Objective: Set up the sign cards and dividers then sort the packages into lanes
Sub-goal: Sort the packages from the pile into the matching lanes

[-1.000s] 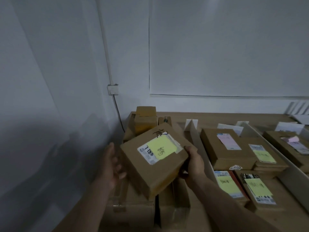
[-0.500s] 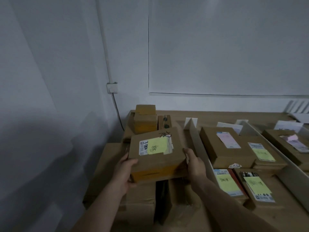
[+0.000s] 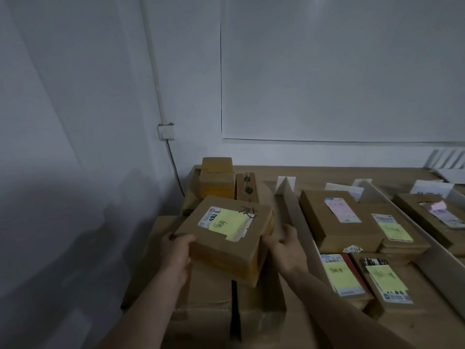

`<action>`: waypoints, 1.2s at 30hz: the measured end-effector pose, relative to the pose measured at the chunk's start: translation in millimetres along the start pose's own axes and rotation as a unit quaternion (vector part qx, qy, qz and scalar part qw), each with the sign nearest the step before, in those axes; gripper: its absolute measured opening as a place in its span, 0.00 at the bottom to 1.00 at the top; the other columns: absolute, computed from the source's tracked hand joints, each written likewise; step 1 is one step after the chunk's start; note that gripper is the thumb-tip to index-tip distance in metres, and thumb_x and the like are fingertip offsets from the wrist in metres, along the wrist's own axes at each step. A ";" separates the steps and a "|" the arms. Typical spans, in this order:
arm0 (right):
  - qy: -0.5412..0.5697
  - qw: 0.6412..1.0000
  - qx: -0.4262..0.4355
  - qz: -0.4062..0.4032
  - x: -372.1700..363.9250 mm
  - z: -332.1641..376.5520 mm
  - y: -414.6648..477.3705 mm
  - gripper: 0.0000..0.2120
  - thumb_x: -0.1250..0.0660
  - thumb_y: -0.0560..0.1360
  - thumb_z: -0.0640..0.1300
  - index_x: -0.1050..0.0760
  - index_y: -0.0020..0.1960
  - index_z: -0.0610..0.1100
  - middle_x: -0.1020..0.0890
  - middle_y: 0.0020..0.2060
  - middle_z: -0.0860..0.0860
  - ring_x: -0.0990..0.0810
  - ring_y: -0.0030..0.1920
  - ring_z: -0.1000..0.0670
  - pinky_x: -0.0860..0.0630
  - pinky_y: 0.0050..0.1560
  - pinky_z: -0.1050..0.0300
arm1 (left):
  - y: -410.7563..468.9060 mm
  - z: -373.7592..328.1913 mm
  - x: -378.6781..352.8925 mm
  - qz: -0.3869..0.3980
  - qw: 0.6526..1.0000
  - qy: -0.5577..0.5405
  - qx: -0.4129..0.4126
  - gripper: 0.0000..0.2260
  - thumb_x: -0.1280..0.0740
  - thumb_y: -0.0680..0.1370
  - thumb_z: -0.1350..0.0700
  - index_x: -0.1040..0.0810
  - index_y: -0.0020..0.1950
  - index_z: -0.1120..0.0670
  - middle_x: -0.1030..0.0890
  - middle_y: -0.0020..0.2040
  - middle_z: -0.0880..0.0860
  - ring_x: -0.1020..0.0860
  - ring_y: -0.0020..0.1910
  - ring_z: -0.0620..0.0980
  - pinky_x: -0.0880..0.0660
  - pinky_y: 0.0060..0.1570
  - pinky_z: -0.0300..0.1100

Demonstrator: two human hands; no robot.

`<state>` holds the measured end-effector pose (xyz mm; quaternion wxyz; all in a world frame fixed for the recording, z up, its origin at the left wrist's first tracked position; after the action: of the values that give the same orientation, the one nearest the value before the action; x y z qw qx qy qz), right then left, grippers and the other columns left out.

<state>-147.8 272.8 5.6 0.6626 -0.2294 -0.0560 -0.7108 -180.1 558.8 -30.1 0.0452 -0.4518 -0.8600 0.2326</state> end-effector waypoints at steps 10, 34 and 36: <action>0.140 0.984 0.069 0.085 -17.5 18.7 1.8 0.34 0.25 0.64 0.54 0.33 0.64 0.76 0.22 0.64 0.57 0.23 0.65 0.48 0.27 0.67 0.37 | 0.9 30.4 5.2 -0.056 0.996 -0.029 0.065 0.34 0.24 0.72 0.46 0.35 0.72 0.53 0.26 0.61 0.56 0.26 0.60 0.60 0.23 0.53 0.57; 0.139 0.988 0.071 -0.005 -7.3 27.4 15.2 0.15 0.35 0.80 0.53 0.22 0.41 0.43 0.19 0.40 0.47 0.21 0.46 0.46 0.29 0.45 0.52 | -1.3 -2.1 -9.3 0.008 0.999 -0.008 -0.036 0.08 0.31 0.76 0.55 0.18 0.53 0.54 0.15 0.48 0.58 0.16 0.46 0.59 0.18 0.44 0.54; 0.131 0.990 0.044 0.007 -11.6 18.7 17.1 0.17 0.36 0.79 0.56 0.21 0.42 0.44 0.18 0.40 0.47 0.20 0.46 0.45 0.27 0.44 0.51 | 0.1 -0.6 -7.5 0.010 0.999 -0.004 -0.032 0.08 0.32 0.76 0.55 0.16 0.52 0.55 0.14 0.47 0.58 0.16 0.47 0.60 0.19 0.52 0.60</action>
<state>-126.4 288.6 13.7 0.6784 -0.1048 0.0016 -0.7272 -175.5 553.1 -28.6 0.0253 -0.4610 -0.8624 0.2075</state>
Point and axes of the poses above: each hand's wrist, its own y-axis towards the middle knuckle, its own x-axis out of the back of the hand, z = x × y, the point moved 9 cm from there along y, towards the middle knuckle
